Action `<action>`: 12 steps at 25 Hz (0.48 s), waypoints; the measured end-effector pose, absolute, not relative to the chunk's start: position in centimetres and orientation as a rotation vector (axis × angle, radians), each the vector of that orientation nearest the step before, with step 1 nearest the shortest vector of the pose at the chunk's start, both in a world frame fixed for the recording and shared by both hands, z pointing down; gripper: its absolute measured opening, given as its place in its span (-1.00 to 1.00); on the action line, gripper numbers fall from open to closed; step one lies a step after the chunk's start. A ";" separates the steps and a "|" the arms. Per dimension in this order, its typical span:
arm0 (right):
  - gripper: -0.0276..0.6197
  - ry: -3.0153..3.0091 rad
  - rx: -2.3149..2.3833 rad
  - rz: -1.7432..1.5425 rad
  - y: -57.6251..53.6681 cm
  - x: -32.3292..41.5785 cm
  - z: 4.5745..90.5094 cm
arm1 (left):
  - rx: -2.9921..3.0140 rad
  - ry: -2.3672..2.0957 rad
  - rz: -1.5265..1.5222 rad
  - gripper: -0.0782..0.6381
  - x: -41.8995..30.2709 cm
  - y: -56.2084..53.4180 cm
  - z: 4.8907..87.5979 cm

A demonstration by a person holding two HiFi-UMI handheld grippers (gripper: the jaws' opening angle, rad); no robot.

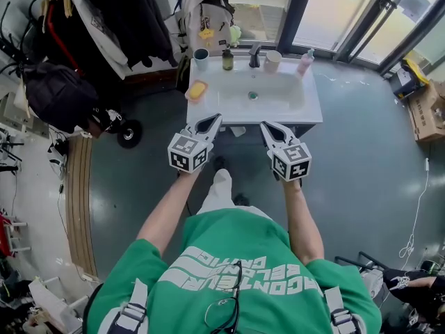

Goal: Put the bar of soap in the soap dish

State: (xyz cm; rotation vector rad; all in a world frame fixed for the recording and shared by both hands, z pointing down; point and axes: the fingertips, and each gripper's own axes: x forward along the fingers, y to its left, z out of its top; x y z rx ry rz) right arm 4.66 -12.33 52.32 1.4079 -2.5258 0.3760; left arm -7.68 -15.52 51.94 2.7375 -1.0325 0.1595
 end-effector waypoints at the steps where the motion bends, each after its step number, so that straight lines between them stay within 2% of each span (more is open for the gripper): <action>1: -0.87 -2.526 1.408 0.377 -12.4 4.7 52.4 | 2.736 -1.035 0.162 -0.76 -7.8 -15.6 52.0; 12: -0.87 -2.526 1.408 0.398 -12.5 5.4 52.9 | 2.722 -1.043 0.187 -0.76 -7.7 -15.6 52.9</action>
